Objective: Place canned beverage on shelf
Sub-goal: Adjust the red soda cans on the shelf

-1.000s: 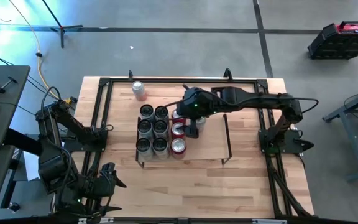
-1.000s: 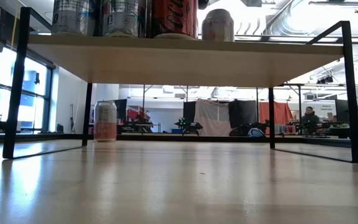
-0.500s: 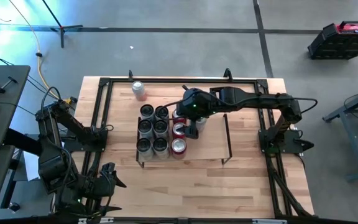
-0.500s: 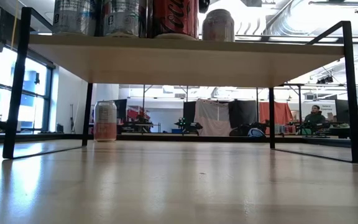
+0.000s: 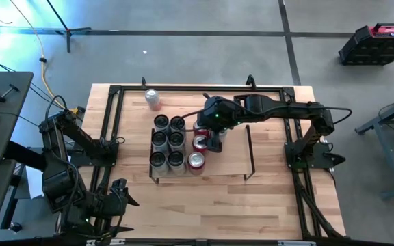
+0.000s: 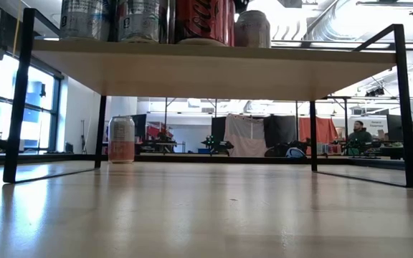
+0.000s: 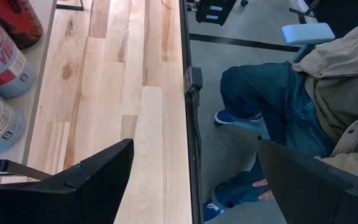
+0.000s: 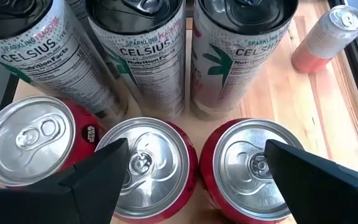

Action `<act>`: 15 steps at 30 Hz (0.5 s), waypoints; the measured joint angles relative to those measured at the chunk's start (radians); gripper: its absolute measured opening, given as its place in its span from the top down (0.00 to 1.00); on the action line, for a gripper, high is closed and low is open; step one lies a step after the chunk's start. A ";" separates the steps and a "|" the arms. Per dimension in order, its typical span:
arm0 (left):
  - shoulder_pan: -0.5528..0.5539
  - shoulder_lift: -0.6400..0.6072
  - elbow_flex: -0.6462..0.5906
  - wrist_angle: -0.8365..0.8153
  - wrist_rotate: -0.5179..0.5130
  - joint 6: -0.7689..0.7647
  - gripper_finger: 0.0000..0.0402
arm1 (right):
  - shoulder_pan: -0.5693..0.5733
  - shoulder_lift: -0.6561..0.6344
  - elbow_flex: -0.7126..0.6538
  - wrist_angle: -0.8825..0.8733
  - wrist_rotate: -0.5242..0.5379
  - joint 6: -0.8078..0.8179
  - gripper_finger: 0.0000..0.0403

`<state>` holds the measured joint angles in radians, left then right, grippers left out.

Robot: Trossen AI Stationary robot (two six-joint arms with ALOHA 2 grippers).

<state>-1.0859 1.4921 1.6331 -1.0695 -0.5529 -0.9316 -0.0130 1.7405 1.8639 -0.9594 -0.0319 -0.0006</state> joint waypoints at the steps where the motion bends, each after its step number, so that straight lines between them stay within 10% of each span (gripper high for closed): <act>1: 0.000 0.000 0.000 0.000 0.000 0.000 0.17 | 0.001 0.000 -0.001 0.006 0.000 0.000 0.10; 15: 0.000 0.000 0.000 0.000 0.000 0.000 0.17 | 0.082 -0.013 0.091 0.125 0.041 -0.015 0.10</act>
<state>-1.0859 1.4921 1.6330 -1.0698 -0.5526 -0.9314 0.0688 1.7279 1.9547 -0.8342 0.0093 -0.0158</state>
